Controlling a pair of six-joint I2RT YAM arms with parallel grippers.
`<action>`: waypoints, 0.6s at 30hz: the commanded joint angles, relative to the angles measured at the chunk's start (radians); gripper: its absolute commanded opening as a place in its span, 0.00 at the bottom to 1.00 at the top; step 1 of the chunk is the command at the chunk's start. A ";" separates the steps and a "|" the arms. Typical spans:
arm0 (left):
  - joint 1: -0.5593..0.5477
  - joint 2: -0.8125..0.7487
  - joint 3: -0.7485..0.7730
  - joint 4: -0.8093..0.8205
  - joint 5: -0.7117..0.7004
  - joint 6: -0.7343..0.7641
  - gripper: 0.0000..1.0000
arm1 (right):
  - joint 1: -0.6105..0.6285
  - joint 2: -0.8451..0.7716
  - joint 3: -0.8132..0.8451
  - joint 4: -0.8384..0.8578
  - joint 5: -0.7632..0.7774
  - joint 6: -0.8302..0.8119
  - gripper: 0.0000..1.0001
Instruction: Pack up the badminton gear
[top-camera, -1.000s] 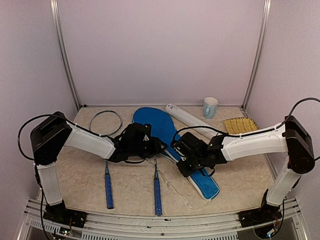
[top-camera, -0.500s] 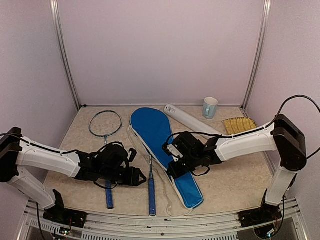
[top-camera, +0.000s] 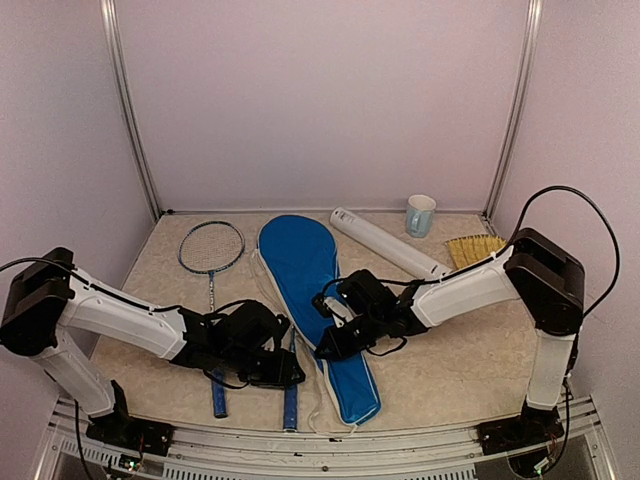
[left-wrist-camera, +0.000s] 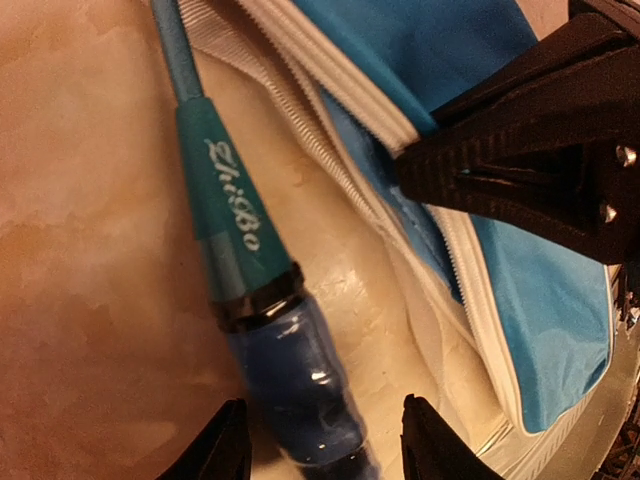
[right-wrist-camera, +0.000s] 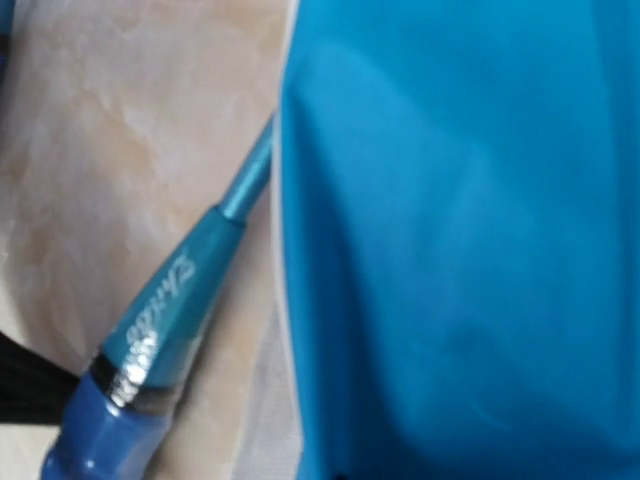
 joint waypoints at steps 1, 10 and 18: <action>-0.007 0.022 0.020 0.003 0.002 -0.008 0.51 | -0.010 0.046 0.031 0.100 -0.076 0.053 0.00; 0.015 -0.052 0.015 0.054 -0.016 -0.005 0.21 | -0.011 -0.069 -0.013 0.148 -0.091 0.077 0.00; 0.057 -0.128 -0.028 0.147 0.005 0.035 0.19 | -0.011 -0.117 -0.074 0.162 -0.095 0.104 0.00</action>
